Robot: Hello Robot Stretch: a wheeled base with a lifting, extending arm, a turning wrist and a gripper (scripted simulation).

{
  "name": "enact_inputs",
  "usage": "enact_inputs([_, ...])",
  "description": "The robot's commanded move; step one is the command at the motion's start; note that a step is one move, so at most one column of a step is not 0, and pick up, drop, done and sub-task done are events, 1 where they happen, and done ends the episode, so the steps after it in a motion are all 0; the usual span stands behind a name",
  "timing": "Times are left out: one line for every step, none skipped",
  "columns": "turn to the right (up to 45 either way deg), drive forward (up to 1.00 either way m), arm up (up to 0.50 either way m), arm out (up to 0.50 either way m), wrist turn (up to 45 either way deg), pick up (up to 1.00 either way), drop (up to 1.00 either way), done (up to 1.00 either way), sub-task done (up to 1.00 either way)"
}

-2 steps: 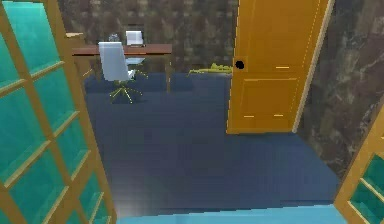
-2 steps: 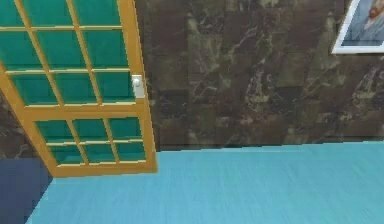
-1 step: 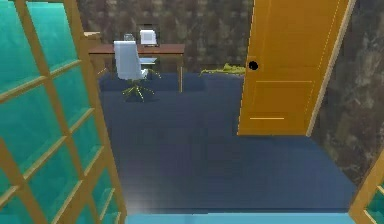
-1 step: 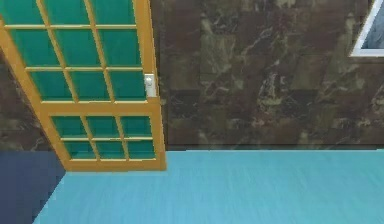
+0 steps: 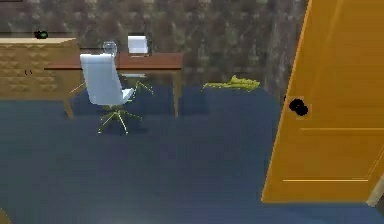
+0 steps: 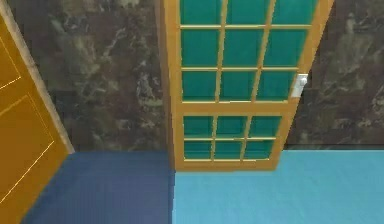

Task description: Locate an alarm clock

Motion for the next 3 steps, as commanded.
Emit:
enact_inputs([0.0, 0.20, 0.00, 0.00, 0.0, 0.00, 0.00, 0.00, 0.00])
enact_inputs([-39.0, 0.00, 0.00, 0.00, 0.0, 0.00, 0.00, 0.00, 0.00])
enact_inputs([-3.0, 0.00, 0.00, 0.00, 0.0, 0.00, 0.00, 0.00, 0.00])
